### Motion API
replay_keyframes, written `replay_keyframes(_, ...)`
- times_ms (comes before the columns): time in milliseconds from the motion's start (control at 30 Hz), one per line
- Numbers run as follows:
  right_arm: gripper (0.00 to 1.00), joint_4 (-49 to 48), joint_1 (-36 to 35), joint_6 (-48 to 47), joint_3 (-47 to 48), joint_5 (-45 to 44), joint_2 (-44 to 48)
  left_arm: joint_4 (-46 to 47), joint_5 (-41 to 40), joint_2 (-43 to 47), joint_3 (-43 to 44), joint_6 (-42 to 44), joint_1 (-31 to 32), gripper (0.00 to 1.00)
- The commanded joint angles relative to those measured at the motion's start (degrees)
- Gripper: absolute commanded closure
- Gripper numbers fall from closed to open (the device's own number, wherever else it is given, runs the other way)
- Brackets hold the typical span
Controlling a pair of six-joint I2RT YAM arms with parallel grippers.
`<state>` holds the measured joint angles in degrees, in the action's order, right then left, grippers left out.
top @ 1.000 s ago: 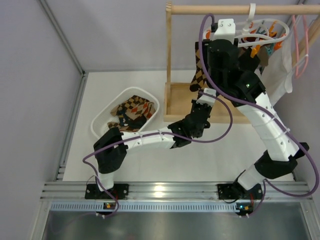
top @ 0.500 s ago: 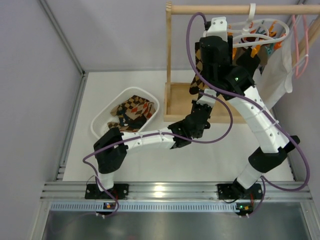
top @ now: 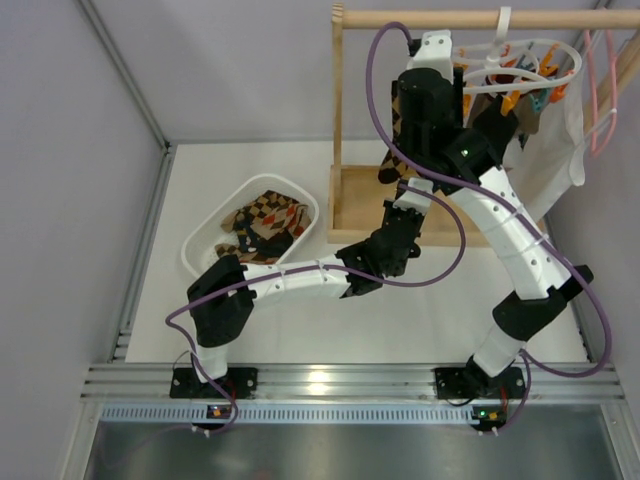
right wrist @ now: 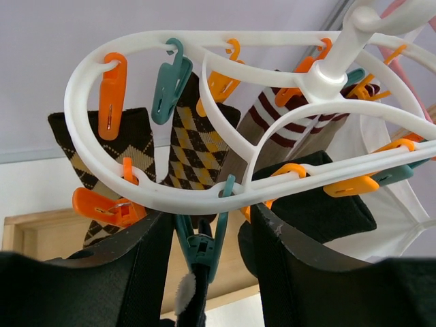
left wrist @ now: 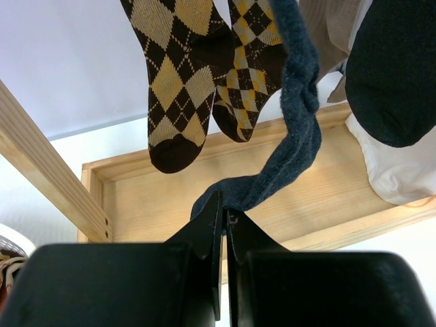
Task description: Remove the socks clipped to the hanger
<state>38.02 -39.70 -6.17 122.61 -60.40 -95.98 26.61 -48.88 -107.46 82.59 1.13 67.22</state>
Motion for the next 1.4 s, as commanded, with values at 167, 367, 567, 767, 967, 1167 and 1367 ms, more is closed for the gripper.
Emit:
replay_keyframes(167,0.54,-5.1,1.4,-0.5,-1.6,-1.0,0.6,3.2,0.5,3.7,-0.6,-0.9,0.5,1.00)
replay_keyframes(367,0.65,-6.0,1.4,-0.1,-2.6,-0.9,1.6,3.2,0.4,3.8,-0.6,-0.9,0.5,1.00)
replay_keyframes(567,0.76,-6.4,1.4,0.6,-4.1,-0.2,2.8,3.2,0.4,3.9,-0.8,-0.9,0.5,1.00)
replay_keyframes(767,0.87,-7.5,1.3,0.8,-5.4,0.8,4.0,3.2,0.1,3.9,-1.7,-0.9,0.5,1.00)
replay_keyframes(967,1.00,-8.3,1.3,1.0,-5.3,1.7,4.2,3.3,0.3,5.0,-4.8,-3.5,0.5,1.00)
replay_keyframes(1167,1.00,-8.5,1.4,2.0,-5.5,3.4,4.8,3.3,0.6,6.1,-6.5,-4.3,0.5,1.00)
replay_keyframes(1367,1.00,-8.9,1.6,3.1,-6.2,5.6,5.9,3.3,1.3,7.3,-9.3,-6.1,0.5,1.00)
